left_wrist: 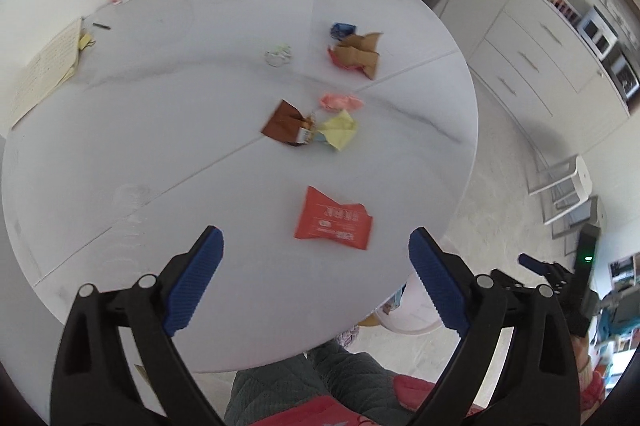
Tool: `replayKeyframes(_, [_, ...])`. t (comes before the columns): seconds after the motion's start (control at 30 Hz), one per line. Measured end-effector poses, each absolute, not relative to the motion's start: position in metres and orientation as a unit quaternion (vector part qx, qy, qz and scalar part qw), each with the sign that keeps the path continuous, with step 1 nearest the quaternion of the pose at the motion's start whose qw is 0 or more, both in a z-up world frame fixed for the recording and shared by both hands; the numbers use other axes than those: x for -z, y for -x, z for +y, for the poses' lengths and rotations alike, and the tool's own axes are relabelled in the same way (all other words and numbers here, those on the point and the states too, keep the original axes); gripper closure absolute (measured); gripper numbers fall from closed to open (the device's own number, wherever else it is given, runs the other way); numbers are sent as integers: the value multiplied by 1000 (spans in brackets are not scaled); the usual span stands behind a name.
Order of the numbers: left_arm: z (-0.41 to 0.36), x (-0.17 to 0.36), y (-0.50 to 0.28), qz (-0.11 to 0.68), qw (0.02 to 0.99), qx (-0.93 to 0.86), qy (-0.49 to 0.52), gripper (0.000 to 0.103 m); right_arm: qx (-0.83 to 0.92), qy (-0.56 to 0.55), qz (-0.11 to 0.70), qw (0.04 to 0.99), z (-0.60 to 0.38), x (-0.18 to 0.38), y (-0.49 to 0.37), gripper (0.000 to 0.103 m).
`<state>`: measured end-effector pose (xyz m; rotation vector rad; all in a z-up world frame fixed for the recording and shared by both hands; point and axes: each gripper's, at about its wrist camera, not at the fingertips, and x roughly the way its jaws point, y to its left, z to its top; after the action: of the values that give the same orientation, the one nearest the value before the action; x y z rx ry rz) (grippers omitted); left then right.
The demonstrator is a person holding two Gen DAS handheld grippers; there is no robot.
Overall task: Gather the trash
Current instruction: 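Bring both open tools back over the table, then grasp the green crumpled paper with the left tool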
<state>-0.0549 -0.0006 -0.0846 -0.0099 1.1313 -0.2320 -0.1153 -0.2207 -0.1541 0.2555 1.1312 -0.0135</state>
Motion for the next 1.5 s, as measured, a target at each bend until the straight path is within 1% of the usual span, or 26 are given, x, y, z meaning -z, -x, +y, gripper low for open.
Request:
replayKeyframes(0.07, [7, 82, 50, 530, 841, 109, 12, 12, 3, -121, 516, 848, -218, 132, 110, 8])
replayKeyframes(0.23, [19, 81, 33, 525, 839, 138, 13, 12, -8, -125, 471, 873, -187, 84, 83, 6])
replayKeyframes(0.37, [23, 82, 24, 517, 838, 172, -10, 12, -18, -112, 463, 879, -154, 72, 61, 5])
replayKeyframes(0.57, [38, 94, 4, 526, 823, 212, -17, 12, -18, -107, 473, 874, -112, 75, 34, 5])
replayKeyframes(0.8, [53, 100, -25, 518, 826, 221, -27, 12, -4, -122, 471, 873, -98, 73, -4, 5])
replayKeyframes(0.97, [45, 100, -58, 500, 836, 224, -34, 12, -11, -87, 465, 881, -97, 65, -62, 5])
replayKeyframes(1.1, [36, 109, -89, 507, 833, 221, -24, 12, -41, -63, 471, 879, -101, 72, -116, 5])
replayKeyframes(1.23, [23, 125, -132, 517, 832, 201, -19, 12, -54, -37, 485, 872, -110, 82, -157, 5])
replayKeyframes(1.37, [7, 151, -177, 526, 831, 180, -27, 12, -65, -44, 495, 865, -129, 92, -186, 5])
replayKeyframes(1.43, [-2, 167, -199, 536, 826, 171, -32, 15, -68, -49, 501, 862, -135, 100, -196, 5])
replayKeyframes(1.47, [-5, 174, -209, 540, 825, 166, -34, 19, -70, -52, 503, 860, -138, 104, -201, 5])
replayKeyframes(1.5, [-9, 184, -221, 546, 822, 160, -35, 20, -71, -54, 506, 858, -141, 107, -204, 5])
